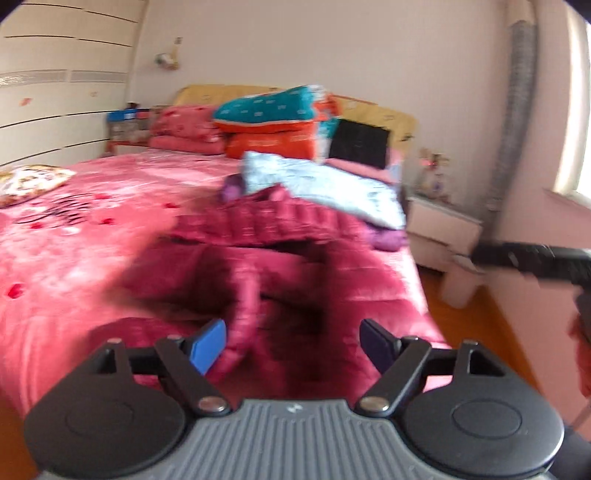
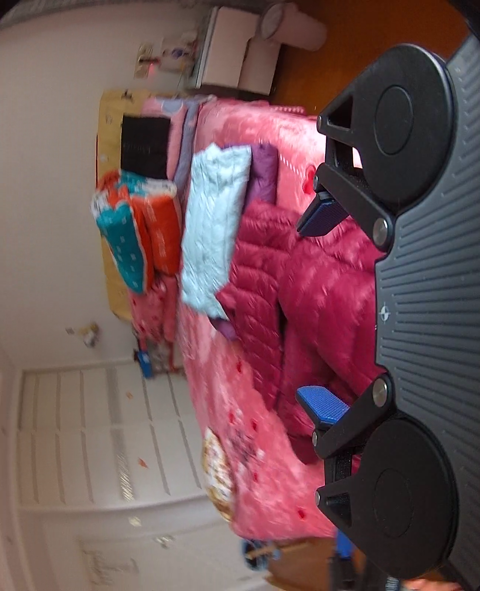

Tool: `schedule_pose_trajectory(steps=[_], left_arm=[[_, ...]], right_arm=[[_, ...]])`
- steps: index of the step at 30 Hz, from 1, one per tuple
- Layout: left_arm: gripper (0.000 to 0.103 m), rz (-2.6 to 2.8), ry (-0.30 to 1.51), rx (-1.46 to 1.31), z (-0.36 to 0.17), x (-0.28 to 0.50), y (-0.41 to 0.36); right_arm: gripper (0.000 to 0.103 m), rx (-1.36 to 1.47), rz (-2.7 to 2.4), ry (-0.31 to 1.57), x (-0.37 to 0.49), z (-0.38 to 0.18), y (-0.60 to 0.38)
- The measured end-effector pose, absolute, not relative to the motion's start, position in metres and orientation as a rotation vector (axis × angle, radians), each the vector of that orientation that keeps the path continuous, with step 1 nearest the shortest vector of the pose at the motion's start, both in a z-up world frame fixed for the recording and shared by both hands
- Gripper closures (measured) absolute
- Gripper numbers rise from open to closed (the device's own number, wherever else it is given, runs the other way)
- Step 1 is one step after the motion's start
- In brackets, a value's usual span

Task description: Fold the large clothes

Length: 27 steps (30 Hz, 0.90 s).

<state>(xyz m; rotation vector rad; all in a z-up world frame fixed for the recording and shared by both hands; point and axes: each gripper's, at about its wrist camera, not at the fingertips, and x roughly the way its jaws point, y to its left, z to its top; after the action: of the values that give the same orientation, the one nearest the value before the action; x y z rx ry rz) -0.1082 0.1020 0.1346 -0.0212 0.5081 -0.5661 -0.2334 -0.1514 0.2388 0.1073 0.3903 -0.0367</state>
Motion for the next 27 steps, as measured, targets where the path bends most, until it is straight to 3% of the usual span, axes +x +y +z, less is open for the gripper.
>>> schedule_pose_trajectory(steps=[13, 15, 17, 21, 23, 27], left_arm=[[0.025, -0.472, 0.566, 0.013, 0.099, -0.025, 0.069], [0.032, -0.449, 0.577, 0.033, 0.091, -0.014, 0.059], [0.052, -0.416, 0.61, 0.023, 0.082, 0.0, 0.056], [0.071, -0.385, 0.623, -0.043, 0.077, 0.012, 0.065], [0.094, -0.378, 0.602, -0.042, 0.08, 0.01, 0.07], [0.098, -0.345, 0.542, -0.135, 0.093, 0.004, 0.095]], right_arm=[[0.0, -0.165, 0.155, 0.57, -0.211, 0.175, -0.088], [0.0, -0.188, 0.169, 0.582, -0.208, 0.17, -0.084], [0.0, -0.191, 0.175, 0.592, -0.206, 0.167, -0.082], [0.0, -0.172, 0.173, 0.601, -0.198, 0.162, -0.084], [0.0, -0.162, 0.168, 0.6, -0.196, 0.157, -0.084], [0.0, -0.131, 0.147, 0.594, -0.199, 0.159, -0.086]])
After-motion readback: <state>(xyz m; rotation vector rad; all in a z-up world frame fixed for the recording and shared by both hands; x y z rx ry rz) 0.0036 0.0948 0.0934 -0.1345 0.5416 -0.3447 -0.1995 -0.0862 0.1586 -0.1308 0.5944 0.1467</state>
